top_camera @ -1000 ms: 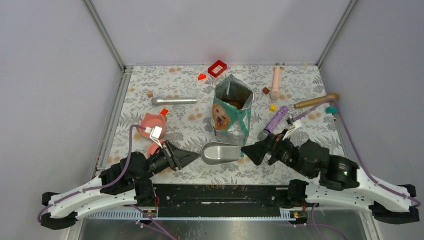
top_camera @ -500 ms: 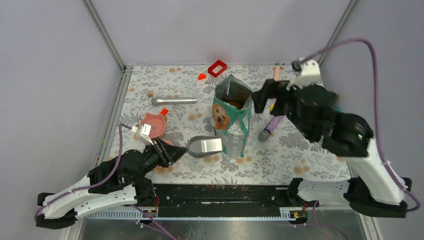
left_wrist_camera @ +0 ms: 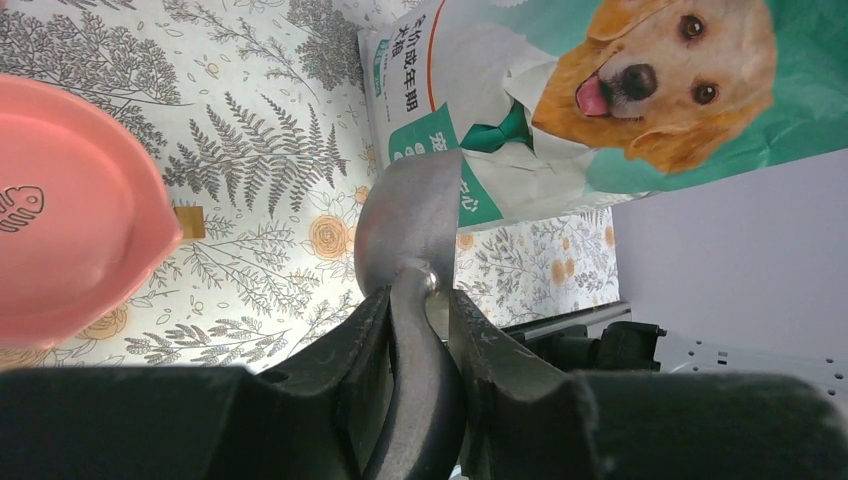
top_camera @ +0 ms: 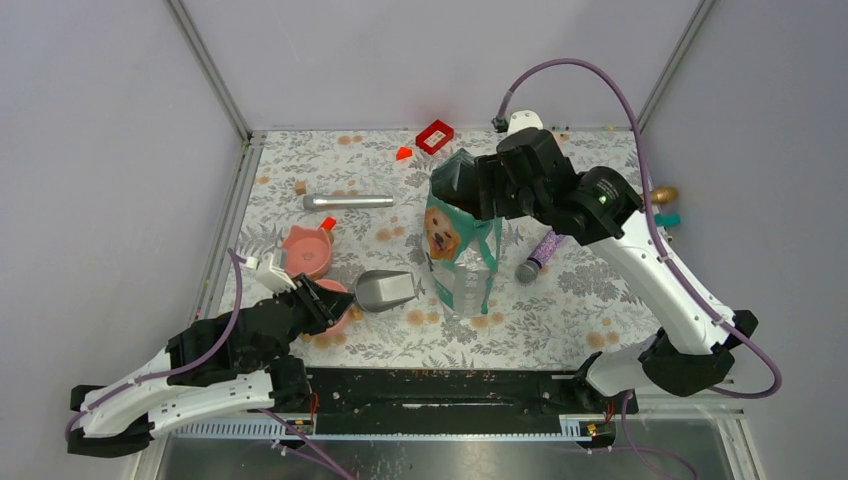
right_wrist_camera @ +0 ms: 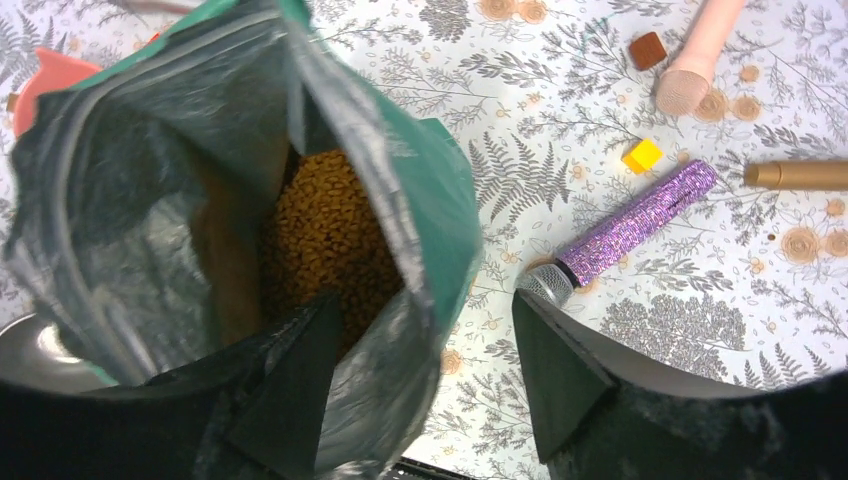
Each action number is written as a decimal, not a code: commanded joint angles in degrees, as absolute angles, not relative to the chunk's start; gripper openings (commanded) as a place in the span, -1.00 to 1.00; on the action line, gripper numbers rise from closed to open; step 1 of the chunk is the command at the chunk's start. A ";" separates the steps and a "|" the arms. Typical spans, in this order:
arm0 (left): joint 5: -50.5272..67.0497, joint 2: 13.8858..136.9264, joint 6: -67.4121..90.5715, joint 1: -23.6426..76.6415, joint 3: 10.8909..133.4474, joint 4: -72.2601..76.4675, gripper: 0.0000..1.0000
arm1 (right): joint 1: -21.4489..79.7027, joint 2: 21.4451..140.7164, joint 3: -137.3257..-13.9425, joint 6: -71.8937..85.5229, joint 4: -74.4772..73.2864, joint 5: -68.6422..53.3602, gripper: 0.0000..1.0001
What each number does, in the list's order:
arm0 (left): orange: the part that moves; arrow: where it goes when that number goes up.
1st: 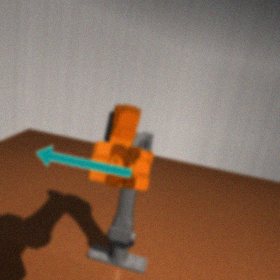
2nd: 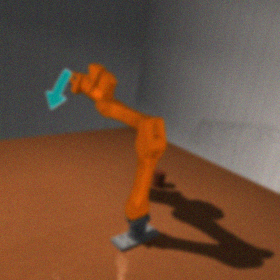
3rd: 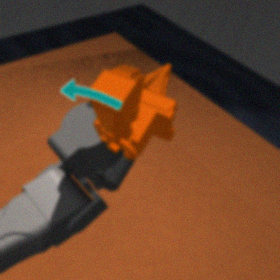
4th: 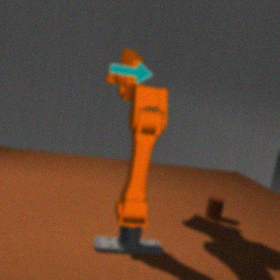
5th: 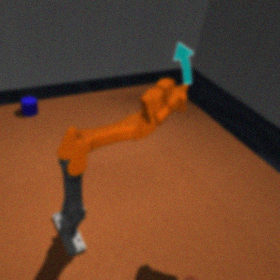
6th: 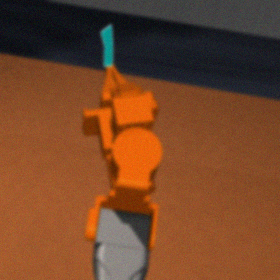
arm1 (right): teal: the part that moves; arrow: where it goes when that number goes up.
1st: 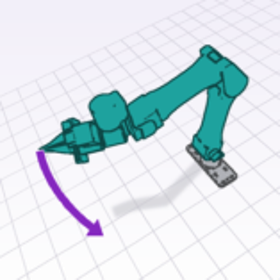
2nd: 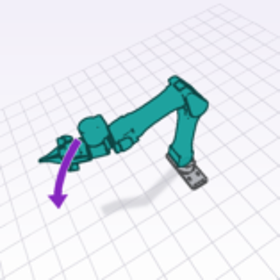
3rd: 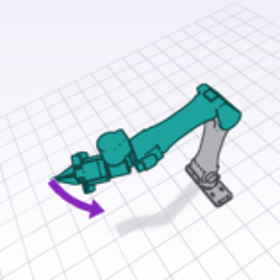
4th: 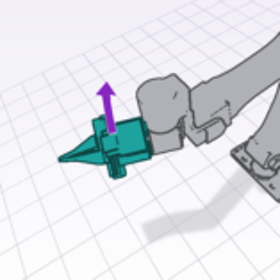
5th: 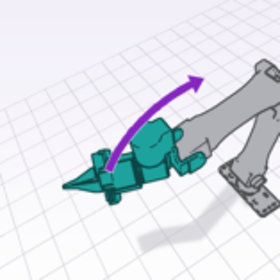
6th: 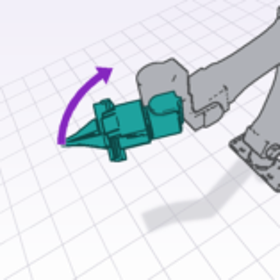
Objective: Serve the pet food
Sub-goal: Collect the pet food from the pet food bag, then pour the pet food into the pet food bowl.
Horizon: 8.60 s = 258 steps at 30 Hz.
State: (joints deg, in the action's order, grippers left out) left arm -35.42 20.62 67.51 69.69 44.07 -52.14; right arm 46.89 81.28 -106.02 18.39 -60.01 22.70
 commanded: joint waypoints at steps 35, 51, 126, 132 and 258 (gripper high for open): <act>-36.58 17.96 58.70 69.75 49.48 -41.96 -1.00 | 37.07 83.21 -123.89 12.61 -72.43 24.39 -1.00; -27.81 13.48 65.04 69.77 57.13 -40.27 -1.00 | 64.95 96.96 -122.10 26.17 -66.41 34.09 -1.00; -5.76 22.29 76.52 49.58 30.30 -11.58 -1.00 | 72.52 74.23 -90.75 29.33 -44.86 36.19 -1.00; -4.21 22.75 76.66 49.60 30.78 -10.87 -1.00 | 72.54 76.70 -97.76 19.27 -56.08 35.80 -1.00; -19.99 5.87 86.70 53.26 31.88 -22.66 -1.00 | 72.58 64.46 -88.54 12.38 -44.51 38.99 -1.00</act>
State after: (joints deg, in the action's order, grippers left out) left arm -10.74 8.16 88.42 54.06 26.59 -18.46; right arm 71.72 67.37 -84.79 9.45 -53.76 33.98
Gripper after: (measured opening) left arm 0.259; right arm 0.023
